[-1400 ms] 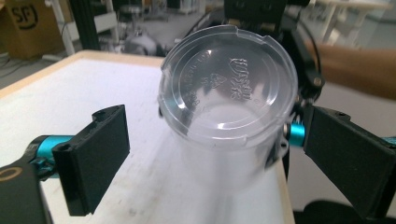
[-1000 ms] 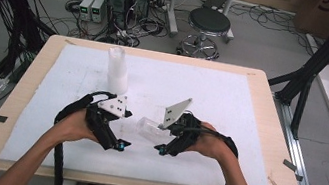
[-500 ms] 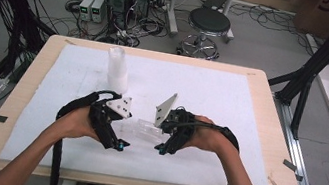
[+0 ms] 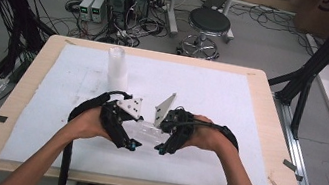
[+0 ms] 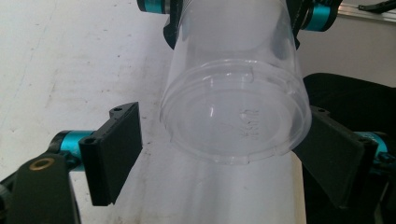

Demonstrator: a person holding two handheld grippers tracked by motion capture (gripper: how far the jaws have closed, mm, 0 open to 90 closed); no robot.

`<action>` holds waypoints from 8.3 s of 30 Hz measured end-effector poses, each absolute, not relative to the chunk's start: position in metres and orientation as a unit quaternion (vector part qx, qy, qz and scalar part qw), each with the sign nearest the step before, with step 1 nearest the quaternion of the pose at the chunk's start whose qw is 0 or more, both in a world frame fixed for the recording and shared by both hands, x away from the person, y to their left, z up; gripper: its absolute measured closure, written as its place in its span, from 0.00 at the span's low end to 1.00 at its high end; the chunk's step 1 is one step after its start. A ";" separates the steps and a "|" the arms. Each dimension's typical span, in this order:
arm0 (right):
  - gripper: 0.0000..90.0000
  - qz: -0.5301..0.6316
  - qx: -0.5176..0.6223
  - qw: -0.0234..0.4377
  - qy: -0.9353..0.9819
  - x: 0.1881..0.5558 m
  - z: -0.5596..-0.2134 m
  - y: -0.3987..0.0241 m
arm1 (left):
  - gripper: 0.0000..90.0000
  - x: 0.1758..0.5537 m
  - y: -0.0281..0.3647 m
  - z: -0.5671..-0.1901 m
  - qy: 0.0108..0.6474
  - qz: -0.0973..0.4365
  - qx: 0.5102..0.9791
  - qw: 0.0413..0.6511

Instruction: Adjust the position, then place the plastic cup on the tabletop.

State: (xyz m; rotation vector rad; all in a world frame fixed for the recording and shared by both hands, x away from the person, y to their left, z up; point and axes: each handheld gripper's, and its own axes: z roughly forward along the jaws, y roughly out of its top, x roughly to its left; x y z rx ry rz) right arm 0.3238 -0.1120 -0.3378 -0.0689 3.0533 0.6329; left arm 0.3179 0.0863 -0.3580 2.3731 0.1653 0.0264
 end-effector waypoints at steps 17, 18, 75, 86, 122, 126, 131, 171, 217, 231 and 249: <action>0.38 0.199 -0.025 0.012 0.980 0.325 -0.340 -0.109 | 0.46 0.318 0.086 -0.360 0.055 0.008 0.926 0.373; 0.38 0.199 -0.025 0.012 0.980 0.325 -0.341 -0.109 | 0.46 0.318 0.086 -0.360 0.054 0.008 0.926 0.374; 0.15 0.599 0.072 -0.010 0.797 0.327 -0.369 -0.177 | 0.46 0.308 0.125 -0.417 0.099 0.018 0.736 0.669; 0.16 0.604 0.061 -0.021 0.795 0.328 -0.369 -0.167 | 0.46 0.308 0.118 -0.414 0.091 0.016 0.739 0.667; 0.31 0.592 0.070 -0.028 0.802 0.331 -0.370 -0.166 | 0.07 0.296 0.128 -0.414 0.125 0.076 0.781 0.607; 0.31 0.561 0.091 -0.005 0.823 0.335 -0.367 -0.168 | 0.07 0.292 0.147 -0.421 0.176 0.121 0.792 0.571; 0.31 0.507 0.120 0.013 0.853 0.340 -0.360 -0.169 | 0.07 0.286 0.174 -0.434 0.230 0.158 0.781 0.559; 0.32 0.321 0.212 0.039 0.922 0.371 -0.345 -0.163 | 0.07 0.273 0.232 -0.471 0.347 0.220 0.714 0.567; 0.31 0.199 0.197 0.087 0.956 0.394 -0.389 -0.088 | 0.07 0.274 0.234 -0.472 0.350 0.208 0.712 0.572; 0.21 0.198 0.191 0.096 0.957 0.396 -0.394 -0.082 | 0.07 0.274 0.234 -0.472 0.350 0.207 0.712 0.572; 0.18 0.220 0.200 0.095 0.950 0.392 -0.389 -0.089 | 0.07 0.274 0.233 -0.472 0.347 0.210 0.713 0.572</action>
